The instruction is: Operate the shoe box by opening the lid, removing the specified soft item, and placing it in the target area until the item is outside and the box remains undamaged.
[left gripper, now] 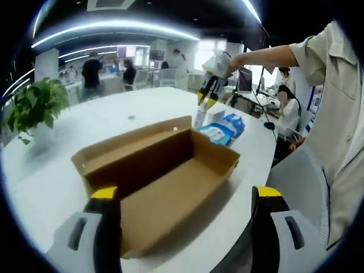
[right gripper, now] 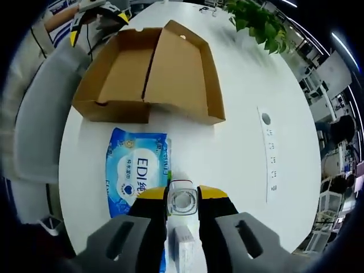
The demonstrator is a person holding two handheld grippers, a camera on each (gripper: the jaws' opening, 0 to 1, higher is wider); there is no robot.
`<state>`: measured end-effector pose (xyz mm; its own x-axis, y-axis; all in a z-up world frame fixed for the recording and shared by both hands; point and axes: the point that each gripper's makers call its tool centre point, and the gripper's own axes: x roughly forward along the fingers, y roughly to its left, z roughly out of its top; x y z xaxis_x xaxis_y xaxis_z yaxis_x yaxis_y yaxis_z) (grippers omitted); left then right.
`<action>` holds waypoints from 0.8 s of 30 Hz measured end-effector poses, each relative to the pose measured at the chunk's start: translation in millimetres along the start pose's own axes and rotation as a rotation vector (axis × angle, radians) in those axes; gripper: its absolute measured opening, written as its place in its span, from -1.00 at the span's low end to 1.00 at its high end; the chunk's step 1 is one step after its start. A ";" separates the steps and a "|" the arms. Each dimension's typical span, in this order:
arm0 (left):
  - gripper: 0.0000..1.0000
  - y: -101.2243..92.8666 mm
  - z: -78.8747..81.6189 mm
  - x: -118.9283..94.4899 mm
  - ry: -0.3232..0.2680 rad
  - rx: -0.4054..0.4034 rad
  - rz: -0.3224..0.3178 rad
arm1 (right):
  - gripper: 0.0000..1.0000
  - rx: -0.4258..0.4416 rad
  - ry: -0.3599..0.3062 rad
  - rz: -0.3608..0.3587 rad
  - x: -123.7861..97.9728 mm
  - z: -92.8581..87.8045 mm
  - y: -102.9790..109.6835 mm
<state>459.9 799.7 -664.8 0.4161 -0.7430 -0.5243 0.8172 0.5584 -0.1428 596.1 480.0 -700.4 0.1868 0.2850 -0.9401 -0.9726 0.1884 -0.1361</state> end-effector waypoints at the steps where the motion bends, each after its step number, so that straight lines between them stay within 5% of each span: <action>1: 0.94 1.8 -1.6 -0.8 0.002 -0.007 0.007 | -0.65 0.001 0.005 0.005 1.5 -0.8 -0.7; 24: 0.80 20.5 -16.6 -7.1 0.018 -0.082 0.072 | -0.63 -0.024 0.029 0.071 15.0 5.9 -3.5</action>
<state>467.0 822.5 -678.0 0.4643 -0.6936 -0.5507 0.7501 0.6386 -0.1720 603.1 489.2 -712.2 0.1135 0.2691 -0.9564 -0.9864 0.1456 -0.0761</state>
